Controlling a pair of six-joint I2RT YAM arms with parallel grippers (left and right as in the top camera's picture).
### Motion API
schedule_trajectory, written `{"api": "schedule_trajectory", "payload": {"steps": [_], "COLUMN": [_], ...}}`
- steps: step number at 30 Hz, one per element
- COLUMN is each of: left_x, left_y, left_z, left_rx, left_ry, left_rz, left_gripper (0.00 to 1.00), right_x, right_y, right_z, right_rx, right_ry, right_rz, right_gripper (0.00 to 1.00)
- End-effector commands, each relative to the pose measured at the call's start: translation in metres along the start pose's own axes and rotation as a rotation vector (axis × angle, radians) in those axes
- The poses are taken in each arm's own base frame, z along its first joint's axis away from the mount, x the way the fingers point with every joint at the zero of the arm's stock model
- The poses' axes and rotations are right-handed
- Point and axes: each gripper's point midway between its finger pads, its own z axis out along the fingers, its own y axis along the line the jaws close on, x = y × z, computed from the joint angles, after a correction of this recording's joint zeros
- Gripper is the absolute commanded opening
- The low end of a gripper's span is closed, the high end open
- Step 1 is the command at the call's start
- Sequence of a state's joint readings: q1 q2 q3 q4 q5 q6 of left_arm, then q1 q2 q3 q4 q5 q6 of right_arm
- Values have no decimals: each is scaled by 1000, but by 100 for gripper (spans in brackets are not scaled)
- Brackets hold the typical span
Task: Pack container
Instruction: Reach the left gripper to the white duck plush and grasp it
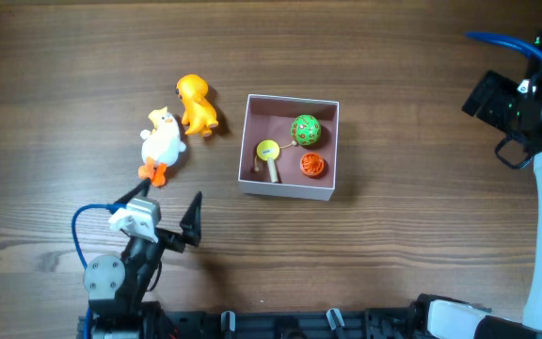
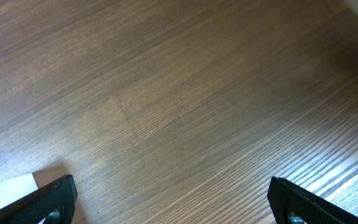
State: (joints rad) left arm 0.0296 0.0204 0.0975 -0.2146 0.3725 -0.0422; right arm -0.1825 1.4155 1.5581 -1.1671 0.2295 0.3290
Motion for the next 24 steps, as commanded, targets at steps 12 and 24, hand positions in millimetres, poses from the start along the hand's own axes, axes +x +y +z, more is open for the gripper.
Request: {"api": "schedule_trajectory", "payload": {"steps": [12,24], "left_x": [-140,39], "left_y": [52,112], "left_z": [43,116], "left_rx": [-336,-403], "left_ry": [699,1234], "left_rz": [-166,-242], "left_gripper": [100,95], "right_x": [2,2], "right_y": [-1,-1], "right_z": [5,5], "right_rx": [11,11], "right_ry": [11,11], "right_rz": [12,12], "right_gripper": [100,100]}}
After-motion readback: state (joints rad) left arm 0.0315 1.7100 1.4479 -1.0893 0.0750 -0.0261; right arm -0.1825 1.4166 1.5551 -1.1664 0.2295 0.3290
